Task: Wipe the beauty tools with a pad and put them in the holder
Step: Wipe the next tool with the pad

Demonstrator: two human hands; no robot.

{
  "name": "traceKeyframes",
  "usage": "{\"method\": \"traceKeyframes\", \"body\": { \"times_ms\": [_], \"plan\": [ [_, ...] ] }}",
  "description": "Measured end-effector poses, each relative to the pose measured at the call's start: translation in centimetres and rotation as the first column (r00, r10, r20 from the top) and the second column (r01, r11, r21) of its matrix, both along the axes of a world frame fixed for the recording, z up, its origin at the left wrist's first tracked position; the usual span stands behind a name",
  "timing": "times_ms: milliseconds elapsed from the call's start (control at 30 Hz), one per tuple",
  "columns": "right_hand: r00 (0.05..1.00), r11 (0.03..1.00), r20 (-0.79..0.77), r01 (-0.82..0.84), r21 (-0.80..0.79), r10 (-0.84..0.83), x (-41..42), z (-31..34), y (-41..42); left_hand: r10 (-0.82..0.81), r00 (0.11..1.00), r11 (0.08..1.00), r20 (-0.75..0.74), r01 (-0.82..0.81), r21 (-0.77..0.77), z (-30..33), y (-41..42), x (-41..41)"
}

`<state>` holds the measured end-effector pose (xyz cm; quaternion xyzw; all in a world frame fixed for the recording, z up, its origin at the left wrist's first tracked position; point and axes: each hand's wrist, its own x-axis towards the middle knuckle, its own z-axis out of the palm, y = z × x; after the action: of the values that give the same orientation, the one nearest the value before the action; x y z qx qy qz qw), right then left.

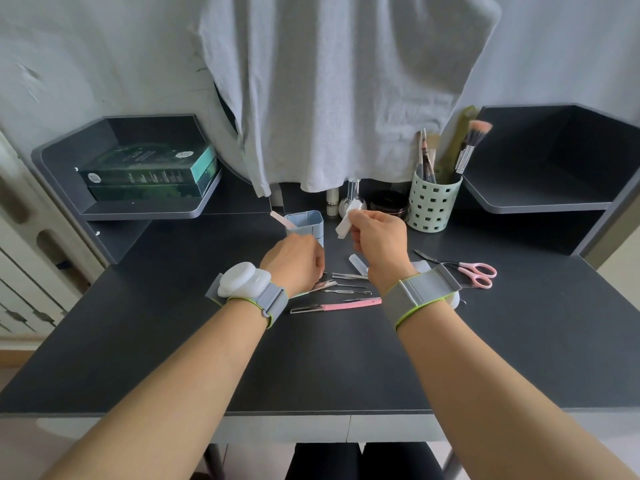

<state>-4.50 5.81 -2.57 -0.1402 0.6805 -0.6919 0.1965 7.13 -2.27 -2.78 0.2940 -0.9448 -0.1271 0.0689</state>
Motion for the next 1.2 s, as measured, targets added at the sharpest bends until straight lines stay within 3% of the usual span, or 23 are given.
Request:
{"method": "traceKeyframes", "body": {
  "times_ms": [233, 533, 800, 1033, 1200],
  "plan": [
    [1.000, 1.000, 0.006, 0.006, -0.001, -0.006, 0.1, 0.0, 0.1, -0.011, 1.000, 0.997, 0.011, 0.012, -0.077, 0.2, 0.2, 0.1],
    [1.000, 1.000, 0.005, 0.004, -0.006, -0.004, 0.2, 0.2, 0.3, -0.051, 0.992, 0.983, -0.117, 0.029, -0.184, 3.2, 1.0, 0.1],
    [1.000, 1.000, 0.009, 0.021, -0.022, -0.021, 0.0, 0.1, 1.3, -0.022, 0.936, 0.990, -0.351, -0.028, -0.135, 4.5, 1.4, -0.3],
    [1.000, 1.000, 0.012, 0.023, -0.015, -0.023, 0.0, -0.2, 2.3, 0.013, 0.902, 0.996, -0.431, -0.048, -0.070, 4.5, 1.8, -0.3],
    [0.998, 0.999, -0.063, -0.030, -0.025, 0.029, 0.5, -0.9, 2.8, 0.068, 0.875, 0.997, -0.480, -0.036, 0.075, 4.7, 1.5, -0.5]
  ]
}}
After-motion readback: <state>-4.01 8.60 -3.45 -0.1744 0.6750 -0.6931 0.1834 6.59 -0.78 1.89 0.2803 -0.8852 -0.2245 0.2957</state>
